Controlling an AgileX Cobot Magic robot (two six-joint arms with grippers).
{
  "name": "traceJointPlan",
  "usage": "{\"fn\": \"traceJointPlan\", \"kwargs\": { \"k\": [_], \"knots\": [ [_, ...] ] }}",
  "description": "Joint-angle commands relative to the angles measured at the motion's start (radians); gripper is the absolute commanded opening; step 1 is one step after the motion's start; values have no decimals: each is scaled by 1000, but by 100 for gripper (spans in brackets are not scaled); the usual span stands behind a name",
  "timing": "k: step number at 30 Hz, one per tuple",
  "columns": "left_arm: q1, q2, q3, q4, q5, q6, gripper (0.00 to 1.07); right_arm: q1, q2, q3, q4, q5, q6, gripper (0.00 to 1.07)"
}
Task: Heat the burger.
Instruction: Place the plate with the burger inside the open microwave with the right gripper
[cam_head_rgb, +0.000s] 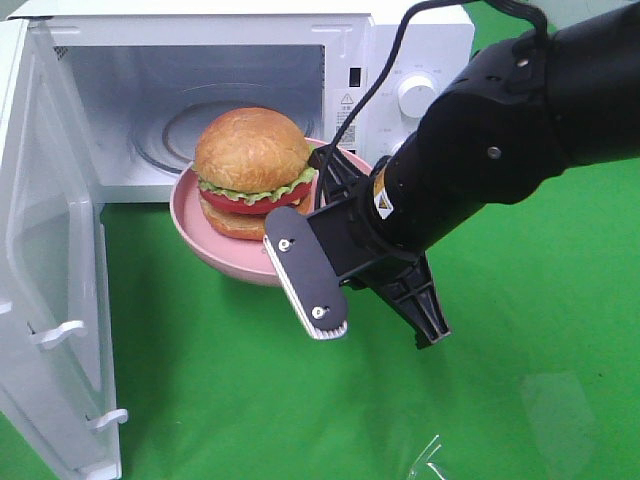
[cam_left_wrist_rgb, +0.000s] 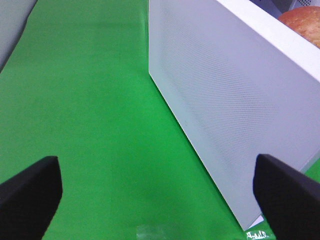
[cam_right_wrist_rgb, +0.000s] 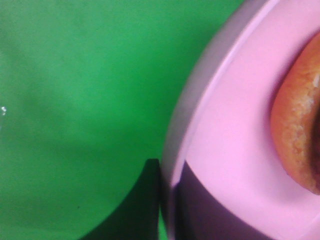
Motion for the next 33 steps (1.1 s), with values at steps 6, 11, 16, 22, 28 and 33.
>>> {"fn": "traceJointPlan", "kwargs": {
  "k": [6, 11, 16, 22, 28, 33],
  "knots": [
    [0, -20, 4, -3, -14, -2, 96, -4, 48, -94, -20, -45, 19, 0],
    [0, -20, 4, -3, -14, -2, 96, -4, 96, -145, -20, -41, 51, 0],
    [0, -20, 4, -3, -14, -2, 96, -4, 157, -217, -48, -22, 77, 0],
    [0, -20, 4, -3, -14, -2, 96, -4, 210, -288, -76, -14, 126, 0],
    [0, -20, 4, -3, -14, -2, 96, -4, 254, -355, -99, 5, 131, 0],
    [0, -21, 4, -3, -14, -2, 96, -4, 299, -409, -121, 37, 141, 0]
  ]
}}
